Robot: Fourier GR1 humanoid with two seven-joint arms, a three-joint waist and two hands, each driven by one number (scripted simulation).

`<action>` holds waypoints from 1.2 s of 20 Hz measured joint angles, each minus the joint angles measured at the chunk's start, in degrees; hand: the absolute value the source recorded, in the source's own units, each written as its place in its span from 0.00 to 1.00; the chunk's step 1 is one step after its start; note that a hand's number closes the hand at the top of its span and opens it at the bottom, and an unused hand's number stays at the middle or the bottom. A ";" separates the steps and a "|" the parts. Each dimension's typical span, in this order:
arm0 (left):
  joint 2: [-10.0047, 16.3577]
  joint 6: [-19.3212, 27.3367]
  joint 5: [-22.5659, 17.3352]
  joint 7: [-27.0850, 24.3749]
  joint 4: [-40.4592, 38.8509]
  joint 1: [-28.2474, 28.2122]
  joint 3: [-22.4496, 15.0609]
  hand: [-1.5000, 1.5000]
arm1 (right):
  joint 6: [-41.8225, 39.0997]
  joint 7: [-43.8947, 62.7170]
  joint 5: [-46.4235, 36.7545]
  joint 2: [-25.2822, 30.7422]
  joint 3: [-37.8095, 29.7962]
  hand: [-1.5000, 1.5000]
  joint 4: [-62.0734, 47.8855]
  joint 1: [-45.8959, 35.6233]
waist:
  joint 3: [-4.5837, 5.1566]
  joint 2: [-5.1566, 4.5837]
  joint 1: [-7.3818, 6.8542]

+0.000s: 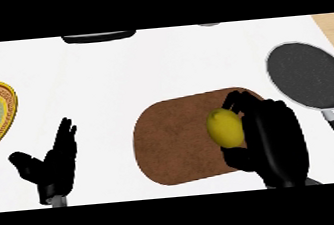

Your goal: Pick the lemon from the cutting board and place it in the pan

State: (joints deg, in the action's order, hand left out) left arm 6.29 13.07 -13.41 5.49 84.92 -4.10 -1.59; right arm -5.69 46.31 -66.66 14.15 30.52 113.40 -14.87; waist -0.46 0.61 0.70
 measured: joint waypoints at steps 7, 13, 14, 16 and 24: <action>-0.05 0.21 0.64 2.15 2.19 -0.57 -0.43 0.50 | -2.14 -0.36 4.04 0.08 -10.72 1.00 3.41 -1.50 | 0.05 -0.26 -0.70; 0.20 -1.22 0.38 1.91 1.73 -0.39 0.10 0.50 | 1.25 -8.87 11.68 2.48 -23.19 1.00 -4.51 -4.33 | 0.08 -0.40 -0.97; -0.04 -0.91 0.68 1.84 1.81 -0.45 -0.02 0.50 | 2.13 -10.55 12.47 3.24 -25.14 1.00 -6.44 -4.91 | 0.05 -0.42 -1.02; -0.70 -0.38 1.36 1.44 1.05 0.35 -0.34 0.50 | 4.91 -14.09 12.53 4.40 -27.76 1.00 -12.12 -6.67 | 0.02 -0.52 -1.20; -1.44 -0.74 2.11 -0.01 0.63 0.57 -0.68 0.50 | 15.40 -28.64 13.77 9.62 -37.05 1.00 -37.36 -13.67 | -0.07 -0.80 -2.10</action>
State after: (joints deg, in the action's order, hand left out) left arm 4.85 12.33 -11.30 5.48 85.55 -3.53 -2.27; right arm 9.71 17.67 -52.89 23.77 -6.53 76.04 -28.55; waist -0.53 -0.19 -1.40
